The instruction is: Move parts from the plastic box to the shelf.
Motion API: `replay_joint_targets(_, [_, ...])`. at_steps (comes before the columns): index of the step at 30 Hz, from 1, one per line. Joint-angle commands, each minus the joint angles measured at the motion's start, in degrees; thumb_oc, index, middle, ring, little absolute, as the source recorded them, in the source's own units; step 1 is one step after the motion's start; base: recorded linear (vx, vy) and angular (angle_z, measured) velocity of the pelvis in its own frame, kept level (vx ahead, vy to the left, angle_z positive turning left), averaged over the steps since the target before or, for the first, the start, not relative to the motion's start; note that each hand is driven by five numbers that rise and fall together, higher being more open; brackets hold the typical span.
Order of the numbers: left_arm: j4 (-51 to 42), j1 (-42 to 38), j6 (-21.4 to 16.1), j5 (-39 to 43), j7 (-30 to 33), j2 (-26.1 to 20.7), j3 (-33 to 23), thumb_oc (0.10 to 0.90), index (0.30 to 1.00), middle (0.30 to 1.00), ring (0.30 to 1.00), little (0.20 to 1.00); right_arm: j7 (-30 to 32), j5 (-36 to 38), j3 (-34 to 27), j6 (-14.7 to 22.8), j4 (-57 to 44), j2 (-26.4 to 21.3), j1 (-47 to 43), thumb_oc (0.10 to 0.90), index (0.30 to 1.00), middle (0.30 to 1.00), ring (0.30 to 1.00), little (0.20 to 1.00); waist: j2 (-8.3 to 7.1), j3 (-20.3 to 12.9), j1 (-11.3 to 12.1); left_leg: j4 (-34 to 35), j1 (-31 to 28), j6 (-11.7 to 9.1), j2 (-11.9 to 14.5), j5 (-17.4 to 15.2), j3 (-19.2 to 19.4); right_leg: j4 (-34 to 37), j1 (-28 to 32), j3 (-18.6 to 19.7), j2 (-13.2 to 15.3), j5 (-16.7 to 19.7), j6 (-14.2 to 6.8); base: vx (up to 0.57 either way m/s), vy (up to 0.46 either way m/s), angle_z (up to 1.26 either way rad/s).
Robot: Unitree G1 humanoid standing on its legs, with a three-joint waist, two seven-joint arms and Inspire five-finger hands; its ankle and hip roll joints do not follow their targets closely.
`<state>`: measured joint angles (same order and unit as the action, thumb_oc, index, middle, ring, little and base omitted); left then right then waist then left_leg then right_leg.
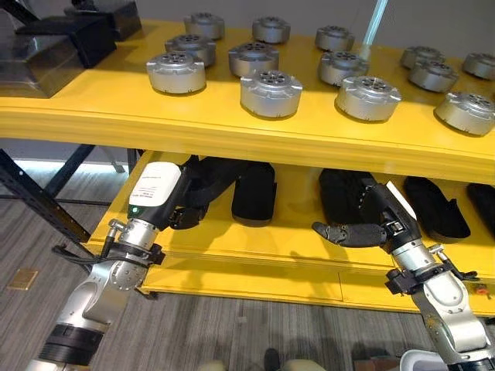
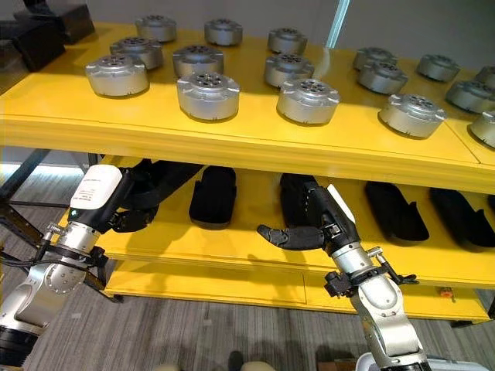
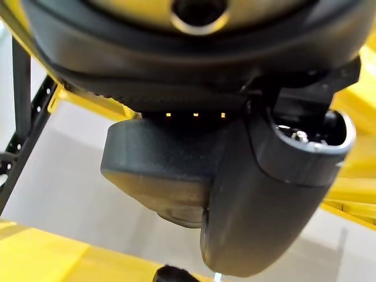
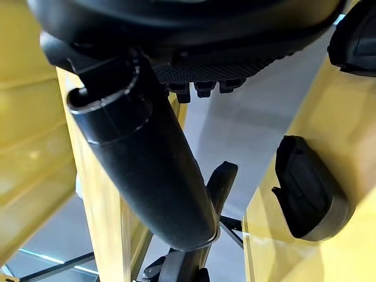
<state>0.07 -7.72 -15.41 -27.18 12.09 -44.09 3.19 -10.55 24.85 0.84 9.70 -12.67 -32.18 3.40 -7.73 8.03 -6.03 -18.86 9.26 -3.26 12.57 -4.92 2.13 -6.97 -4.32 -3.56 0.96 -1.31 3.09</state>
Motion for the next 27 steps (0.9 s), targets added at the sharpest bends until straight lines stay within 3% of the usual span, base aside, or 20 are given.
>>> replay_joint_targets(1, [-4.16,-5.77,-1.86,4.07,6.5,-0.45,-5.88,0.4,0.3,0.3,0.3,0.3,2.53,2.34,-3.54,6.44,-3.48,-4.16,-3.98,0.9,1.0,1.0,1.0,1.0,3.86,-4.14,-0.3,17.73,-4.56,-3.12,5.6,15.36,0.21,-2.1,2.48,2.18,1.56,-2.52,-6.12,0.16,0.147,-0.11])
replay_joint_targets(3, [-3.37,-6.28,-1.74,3.95,7.19,-0.67,-5.58,0.4,0.3,0.3,0.3,0.3,2.98,2.19,-3.74,6.69,-3.5,-4.24,-3.38,0.9,1.0,1.0,1.0,1.0,5.06,-4.16,-0.43,21.32,-5.23,-5.02,7.81,18.45,2.23,-3.55,2.64,2.32,1.6,-3.75,-6.63,0.13,0.177,-0.26])
replay_joint_targets(6, [-2.89,-6.53,-1.81,3.98,7.25,0.11,-5.17,0.4,0.3,0.3,0.3,0.3,2.07,1.39,-3.83,6.43,-4.04,-3.17,-1.71,0.9,1.0,1.0,1.0,1.0,6.45,-5.29,-0.66,20.05,-7.44,-4.66,6.38,13.78,3.13,-3.8,2.99,2.63,3.37,-4.07,-7.81,0.13,0.227,-0.34])
replay_joint_targets(16, [-1.32,-10.34,-0.83,3.16,9.5,0.29,-3.14,0.4,0.3,0.3,0.3,0.3,2.05,0.15,-3.67,5.39,-4.44,-1.46,-0.21,0.9,1.0,1.0,1.0,1.0,3.91,-5.62,-0.91,10.17,-6.78,-3.01,1.65,4.67,7.21,-0.71,6.04,3.97,10.41,-1.83,-11.3,0.08,0.193,-0.14])
replay_joint_targets(21, [1.06,-14.0,0.29,3.63,11.23,2.3,0.02,0.4,0.3,0.3,0.3,0.3,2.6,0.17,-2.83,5.25,-4.67,-1.55,-0.79,0.9,1.0,1.0,1.0,1.0,2.7,-4.98,-1.15,3.57,-4.31,-2.78,1.82,1.49,6.38,-3.92,5.07,4.08,11.05,-3.17,-11.5,-0.03,0.09,-0.03])
replay_joint_targets(27, [4.66,-20.32,2.09,6.79,12.87,6.35,5.42,0.4,0.3,0.3,0.3,0.3,4.08,1.93,-0.63,5.31,-4.63,-1.67,-3.62,0.9,1.0,1.0,1.0,1.0,0.8,-3.15,-1.64,-6.91,1.52,-3.19,3.26,-2.83,2.34,-16.29,0.16,4.14,9.58,-8.65,-10.37,-0.09,-0.003,0.1])
